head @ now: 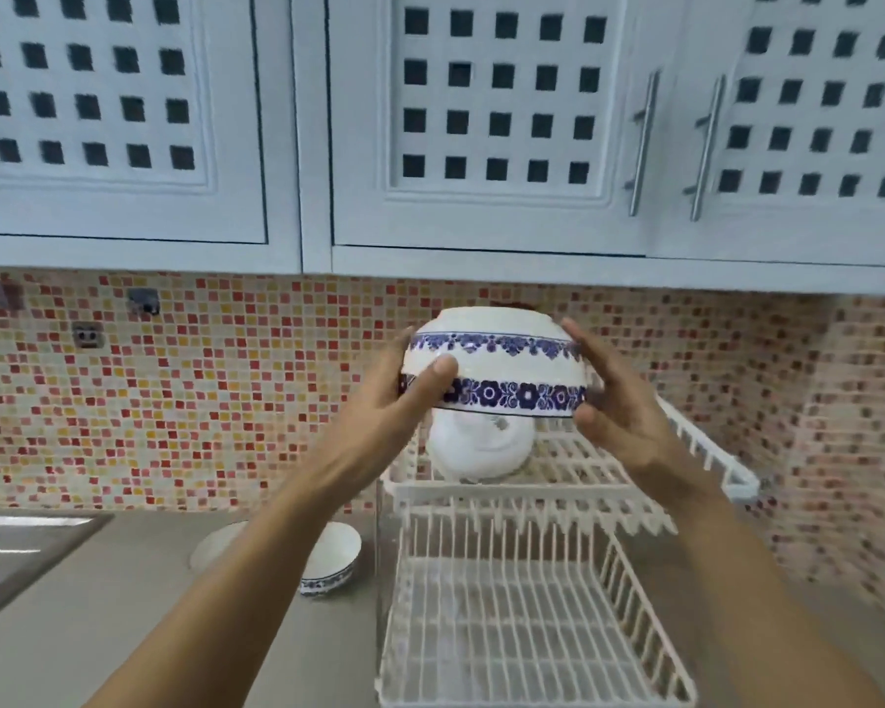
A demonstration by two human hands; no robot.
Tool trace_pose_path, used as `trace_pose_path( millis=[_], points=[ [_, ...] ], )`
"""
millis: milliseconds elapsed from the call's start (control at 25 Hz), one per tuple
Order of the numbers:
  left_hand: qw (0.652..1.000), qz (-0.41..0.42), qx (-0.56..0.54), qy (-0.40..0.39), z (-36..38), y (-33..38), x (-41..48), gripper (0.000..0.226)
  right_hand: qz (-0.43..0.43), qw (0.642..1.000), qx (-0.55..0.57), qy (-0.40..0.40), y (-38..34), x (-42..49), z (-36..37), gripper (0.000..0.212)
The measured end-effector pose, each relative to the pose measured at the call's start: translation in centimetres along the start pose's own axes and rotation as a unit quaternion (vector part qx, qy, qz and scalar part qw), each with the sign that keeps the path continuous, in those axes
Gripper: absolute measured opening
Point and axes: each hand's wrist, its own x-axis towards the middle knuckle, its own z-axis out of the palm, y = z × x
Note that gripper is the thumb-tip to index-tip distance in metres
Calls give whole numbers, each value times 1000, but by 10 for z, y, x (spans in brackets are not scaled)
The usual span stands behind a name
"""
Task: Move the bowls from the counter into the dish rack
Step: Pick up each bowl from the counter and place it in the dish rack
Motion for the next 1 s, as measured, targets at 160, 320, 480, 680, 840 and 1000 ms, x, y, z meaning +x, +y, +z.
trace_pose_path(
  millis=[160, 320, 480, 680, 840, 1000],
  points=[
    [999, 29, -2, -46, 78, 5, 58, 75, 45, 995, -73, -43, 27, 2, -102, 110],
    [995, 26, 71, -71, 132, -18, 104, 92, 143, 972, -157, -100, 70, 4, -162, 134],
    [960, -28, 240, -140, 159, -26, 140, 110, 169, 928, -284, -173, 101, 21, -192, 139],
    [905, -98, 347, -224, 180, -42, 163, 108, 138, 843, -450, -261, 134, 42, -200, 139],
    [883, -129, 364, -268, 193, -50, 166, 104, 149, 822, -464, -293, 149, 45, -195, 128],
    [868, -159, 380, -277, 203, -56, 168, 105, 154, 796, -495, -314, 158, 44, -190, 126]
  ],
)
